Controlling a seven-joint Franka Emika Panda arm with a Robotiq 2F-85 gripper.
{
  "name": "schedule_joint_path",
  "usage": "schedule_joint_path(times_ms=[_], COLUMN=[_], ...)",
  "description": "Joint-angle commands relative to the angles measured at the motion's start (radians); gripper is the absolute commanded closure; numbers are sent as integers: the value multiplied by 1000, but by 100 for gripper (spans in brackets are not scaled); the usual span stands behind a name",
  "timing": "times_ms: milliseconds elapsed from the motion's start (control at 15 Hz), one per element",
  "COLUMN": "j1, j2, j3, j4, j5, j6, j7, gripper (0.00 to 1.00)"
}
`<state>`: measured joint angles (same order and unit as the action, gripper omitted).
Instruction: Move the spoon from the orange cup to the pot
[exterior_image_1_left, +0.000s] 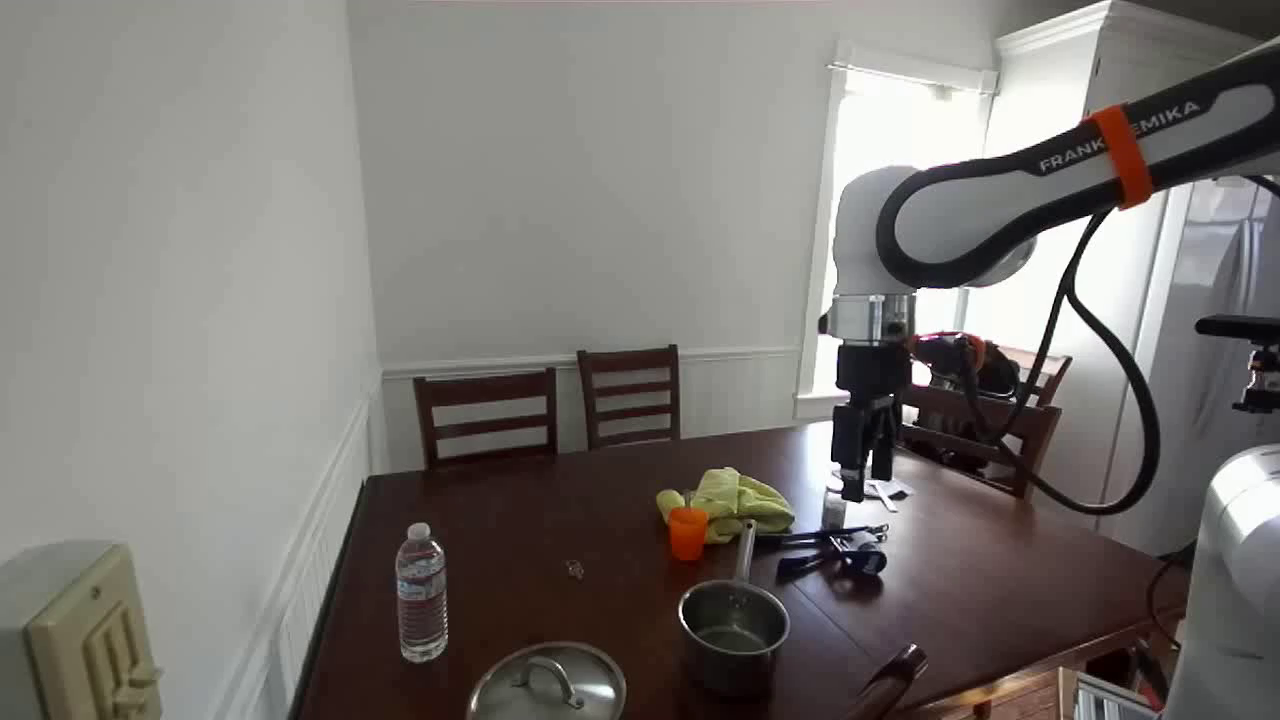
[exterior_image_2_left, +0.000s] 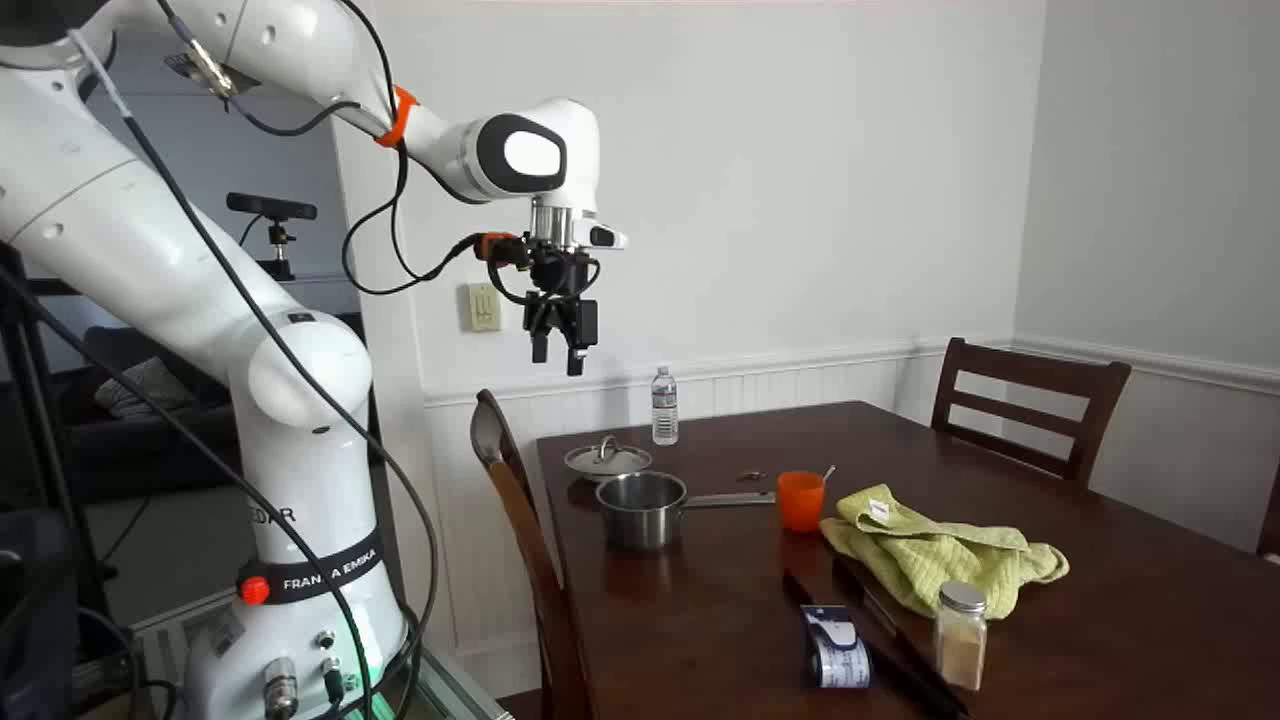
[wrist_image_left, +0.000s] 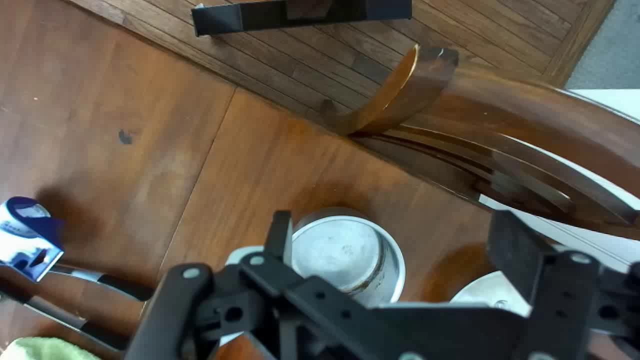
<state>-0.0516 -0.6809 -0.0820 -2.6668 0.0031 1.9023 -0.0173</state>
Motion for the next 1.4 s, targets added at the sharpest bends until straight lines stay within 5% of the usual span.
schedule_joint_path(times_ms=[0,200,400,733,933,1067,1267,1333], j1=[-6,-6,-62,-121,-115,-133,-114,-103], j2=[1,1,51,329,509,633,789,678], j3=[5,5,-27,-19,-13,9,-26,-27], j4=[2,2,57,250,396,508,676,534], j5=[3,3,-14,-93,-130,-259,-260,-246], j6=[-2,-2,117,383,313,293,216,291], j7=[-4,-4,29,45,32,108,144,114], gripper=[0,0,0,0,0,0,0,0])
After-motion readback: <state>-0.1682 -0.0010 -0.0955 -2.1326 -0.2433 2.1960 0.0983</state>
